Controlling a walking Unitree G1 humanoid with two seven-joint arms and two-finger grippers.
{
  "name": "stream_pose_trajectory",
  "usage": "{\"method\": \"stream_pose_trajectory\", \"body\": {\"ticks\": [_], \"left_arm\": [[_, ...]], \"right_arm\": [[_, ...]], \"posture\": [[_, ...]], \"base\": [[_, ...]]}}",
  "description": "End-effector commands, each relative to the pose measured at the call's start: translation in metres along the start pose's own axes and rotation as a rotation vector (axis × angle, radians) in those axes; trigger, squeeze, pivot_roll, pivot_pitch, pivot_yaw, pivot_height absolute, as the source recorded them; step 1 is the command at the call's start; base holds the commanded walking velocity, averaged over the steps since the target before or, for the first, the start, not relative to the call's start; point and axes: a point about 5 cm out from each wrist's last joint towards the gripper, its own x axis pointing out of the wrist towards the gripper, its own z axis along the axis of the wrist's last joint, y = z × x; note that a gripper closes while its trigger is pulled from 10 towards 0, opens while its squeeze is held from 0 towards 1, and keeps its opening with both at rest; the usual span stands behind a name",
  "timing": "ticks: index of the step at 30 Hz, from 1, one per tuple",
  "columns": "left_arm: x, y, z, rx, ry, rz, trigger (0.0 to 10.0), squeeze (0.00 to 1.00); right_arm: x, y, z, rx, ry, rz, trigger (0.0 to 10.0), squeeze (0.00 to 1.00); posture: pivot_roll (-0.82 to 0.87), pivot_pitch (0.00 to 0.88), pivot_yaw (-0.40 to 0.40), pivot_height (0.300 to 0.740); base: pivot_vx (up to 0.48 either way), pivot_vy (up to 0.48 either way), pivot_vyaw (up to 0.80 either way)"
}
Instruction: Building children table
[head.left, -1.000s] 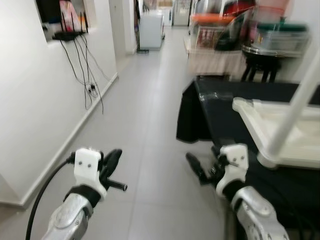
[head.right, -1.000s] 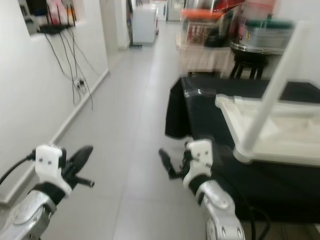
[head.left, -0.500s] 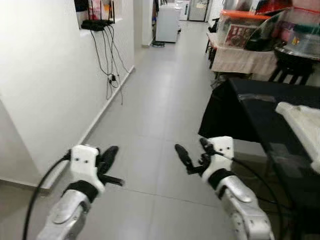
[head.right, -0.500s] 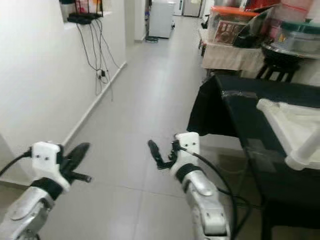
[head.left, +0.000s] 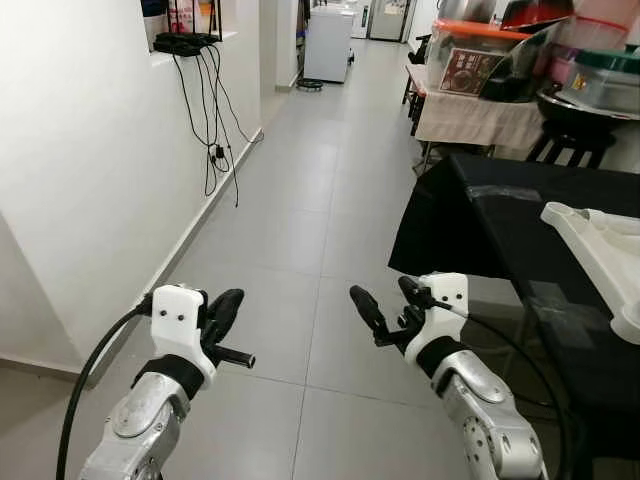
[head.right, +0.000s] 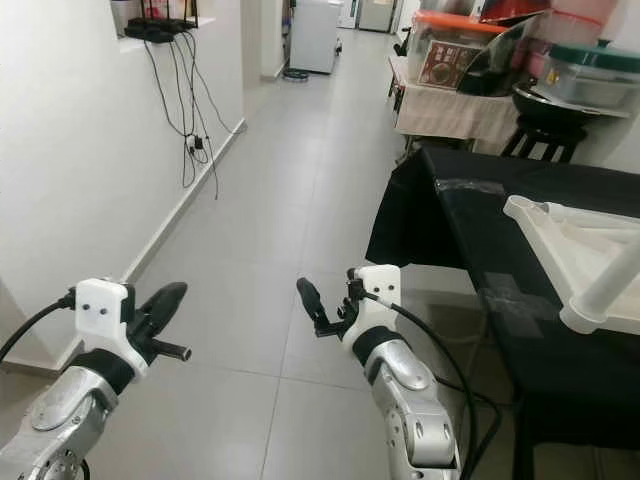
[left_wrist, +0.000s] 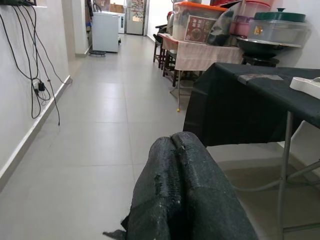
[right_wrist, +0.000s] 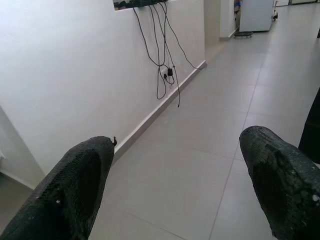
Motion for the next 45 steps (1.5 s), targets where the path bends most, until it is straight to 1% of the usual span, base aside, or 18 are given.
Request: {"method": "stream_pose_trajectory", "body": {"ticks": [1, 23, 45], "left_arm": [[0.0010, 0.0000, -0.0023, -0.005, 0.009, -0.009, 10.0, 0.00], [0.0038, 0.0004, -0.0011, -0.011, 0.005, -0.023, 10.0, 0.00], [0.0037, -0.0013, -0.0039, -0.014, 0.010, -0.035, 10.0, 0.00]], "right_arm": [[0.0013, -0.0014, -0.0001, 0.011, -0.007, 0.001, 10.0, 0.00], [0.0041, -0.0022, 0.0017, 0.054, -0.023, 0.016, 10.0, 0.00], [0.0034, -0.0028, -0.0014, 0.069, -0.018, 0.029, 10.0, 0.00]], "posture": [[-0.08, 0.000, -0.070, 0.740], [-0.08, 0.000, -0.064, 0.740], [-0.08, 0.000, -0.075, 0.740]], "base": [[0.307, 0.000, 0.00], [0.350, 0.000, 0.00], [0.373, 0.000, 0.00]]}}
